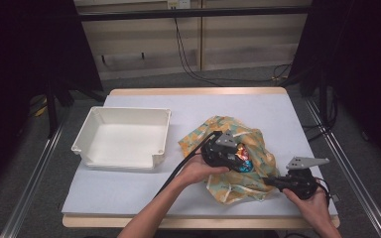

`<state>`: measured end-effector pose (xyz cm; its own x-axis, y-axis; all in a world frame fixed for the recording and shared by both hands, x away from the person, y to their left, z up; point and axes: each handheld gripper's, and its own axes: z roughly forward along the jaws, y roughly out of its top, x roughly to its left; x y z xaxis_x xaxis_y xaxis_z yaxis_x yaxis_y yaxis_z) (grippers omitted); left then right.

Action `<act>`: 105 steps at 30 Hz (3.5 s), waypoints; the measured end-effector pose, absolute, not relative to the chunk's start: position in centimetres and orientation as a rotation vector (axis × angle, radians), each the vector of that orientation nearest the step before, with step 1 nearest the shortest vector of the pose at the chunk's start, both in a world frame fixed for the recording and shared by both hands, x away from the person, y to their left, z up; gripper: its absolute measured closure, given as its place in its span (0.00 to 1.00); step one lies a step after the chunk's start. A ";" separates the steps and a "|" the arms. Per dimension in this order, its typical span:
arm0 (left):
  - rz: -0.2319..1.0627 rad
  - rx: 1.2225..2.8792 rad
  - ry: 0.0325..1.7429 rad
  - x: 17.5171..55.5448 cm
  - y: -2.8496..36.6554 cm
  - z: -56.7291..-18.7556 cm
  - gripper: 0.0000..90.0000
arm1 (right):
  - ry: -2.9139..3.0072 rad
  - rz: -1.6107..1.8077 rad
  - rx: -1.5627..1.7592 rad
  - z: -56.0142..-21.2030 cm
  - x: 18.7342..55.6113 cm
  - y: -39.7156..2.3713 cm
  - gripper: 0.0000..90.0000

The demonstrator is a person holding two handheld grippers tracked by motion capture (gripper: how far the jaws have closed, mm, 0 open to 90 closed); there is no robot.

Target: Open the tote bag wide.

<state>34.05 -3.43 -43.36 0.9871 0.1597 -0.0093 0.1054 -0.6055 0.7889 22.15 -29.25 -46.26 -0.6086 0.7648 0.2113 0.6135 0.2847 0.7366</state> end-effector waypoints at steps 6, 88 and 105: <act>0.087 2.212 0.199 34.2 -3.3 -43.5 0.58 | 2.413 1.148 1.351 -47.9 21.2 -30.5 1.00; 0.007 2.171 0.077 31.2 -3.2 -41.8 0.85 | 2.133 1.266 1.256 -43.9 24.8 -29.8 0.60; 0.192 2.348 -0.035 32.0 -5.9 -44.1 0.53 | 2.146 1.277 1.247 -44.0 24.9 -29.9 0.58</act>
